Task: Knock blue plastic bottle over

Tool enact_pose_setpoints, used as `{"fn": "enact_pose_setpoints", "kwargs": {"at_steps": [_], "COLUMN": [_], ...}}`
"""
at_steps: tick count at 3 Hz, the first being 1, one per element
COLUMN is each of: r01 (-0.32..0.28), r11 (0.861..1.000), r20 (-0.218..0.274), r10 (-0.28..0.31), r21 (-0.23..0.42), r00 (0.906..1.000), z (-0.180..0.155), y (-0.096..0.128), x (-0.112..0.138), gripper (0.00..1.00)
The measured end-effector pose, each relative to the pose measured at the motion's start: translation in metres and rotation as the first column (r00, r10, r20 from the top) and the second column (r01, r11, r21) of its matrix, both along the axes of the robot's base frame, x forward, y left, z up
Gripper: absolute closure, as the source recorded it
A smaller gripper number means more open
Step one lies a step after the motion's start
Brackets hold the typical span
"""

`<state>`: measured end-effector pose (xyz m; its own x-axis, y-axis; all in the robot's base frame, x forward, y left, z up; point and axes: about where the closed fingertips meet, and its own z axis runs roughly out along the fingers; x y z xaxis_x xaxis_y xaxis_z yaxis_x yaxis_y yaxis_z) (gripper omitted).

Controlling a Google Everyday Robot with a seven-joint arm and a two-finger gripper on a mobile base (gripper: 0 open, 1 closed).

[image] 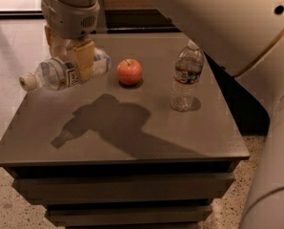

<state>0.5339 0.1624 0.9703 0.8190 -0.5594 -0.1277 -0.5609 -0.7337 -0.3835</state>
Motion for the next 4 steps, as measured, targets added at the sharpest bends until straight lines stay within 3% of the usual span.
{"fn": "enact_pose_setpoints", "kwargs": {"at_steps": [1, 2, 4], "r01": [-0.002, 0.004, 0.027], "r11": [0.998, 0.996, 0.998], "r20": [0.013, 0.01, -0.041], "r10": [0.003, -0.003, -0.03], "r21": [-0.065, -0.085, -0.059], "r00": [0.9999, 0.9999, 0.9987], "z": [-0.012, -0.026, -0.059], "y": [0.001, 0.0, -0.003], "x": [0.004, 0.007, 0.011], "gripper": [1.0, 1.0, 1.0]}}
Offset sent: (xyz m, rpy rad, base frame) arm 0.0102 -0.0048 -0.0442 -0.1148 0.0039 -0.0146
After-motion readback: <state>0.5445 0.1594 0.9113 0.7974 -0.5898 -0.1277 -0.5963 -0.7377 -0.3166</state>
